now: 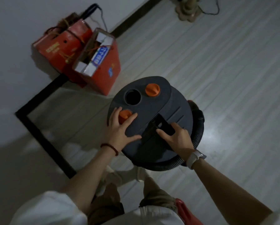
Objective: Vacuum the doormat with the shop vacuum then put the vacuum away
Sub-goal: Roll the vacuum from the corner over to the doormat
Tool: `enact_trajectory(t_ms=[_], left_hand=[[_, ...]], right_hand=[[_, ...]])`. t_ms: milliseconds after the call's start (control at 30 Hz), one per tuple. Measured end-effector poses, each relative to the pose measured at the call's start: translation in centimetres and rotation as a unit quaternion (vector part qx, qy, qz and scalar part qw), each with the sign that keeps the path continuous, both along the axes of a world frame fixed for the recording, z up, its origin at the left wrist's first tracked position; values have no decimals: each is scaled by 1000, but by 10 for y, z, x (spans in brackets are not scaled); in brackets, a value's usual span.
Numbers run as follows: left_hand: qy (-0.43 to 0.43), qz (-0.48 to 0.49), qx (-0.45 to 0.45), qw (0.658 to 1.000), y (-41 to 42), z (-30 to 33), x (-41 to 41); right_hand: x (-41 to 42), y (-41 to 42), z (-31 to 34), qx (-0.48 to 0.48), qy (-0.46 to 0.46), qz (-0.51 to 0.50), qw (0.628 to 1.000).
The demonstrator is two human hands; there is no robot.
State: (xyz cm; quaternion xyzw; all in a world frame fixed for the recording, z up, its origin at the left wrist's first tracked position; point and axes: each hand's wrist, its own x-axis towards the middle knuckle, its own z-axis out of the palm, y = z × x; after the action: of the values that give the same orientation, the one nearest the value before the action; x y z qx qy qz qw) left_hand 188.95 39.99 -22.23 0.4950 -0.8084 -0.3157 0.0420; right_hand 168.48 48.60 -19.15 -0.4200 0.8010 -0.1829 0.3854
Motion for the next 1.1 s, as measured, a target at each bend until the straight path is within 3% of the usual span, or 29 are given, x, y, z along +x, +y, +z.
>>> enact_trajectory(t_ms=[67,200,400,567,700,900,1100], left_hand=[[-37,-77,37,996,-28,7,-39],[-153,-207,-13,966,-56,22,-129],[-143,-299,-48,942,-67,19,-253],[-128,-393,-40,909,-106,13,-327],[-144,-453,-55,878,-154,15,-373],[-148,-498,-43,854,-244,17,-465],[-151,-525,-91,833,-324,16,-572]], right_hand=[[-18,7,-1,-9,-9,-87,996],[-57,17,-4,-16,-11,-243,970],[-120,15,-7,-29,-8,-410,912],[-161,-14,-6,-23,-4,-472,881],[-189,-59,-9,-51,51,-456,887],[-254,-149,-15,-77,119,-485,863],[-346,-230,-18,-66,129,-509,849]])
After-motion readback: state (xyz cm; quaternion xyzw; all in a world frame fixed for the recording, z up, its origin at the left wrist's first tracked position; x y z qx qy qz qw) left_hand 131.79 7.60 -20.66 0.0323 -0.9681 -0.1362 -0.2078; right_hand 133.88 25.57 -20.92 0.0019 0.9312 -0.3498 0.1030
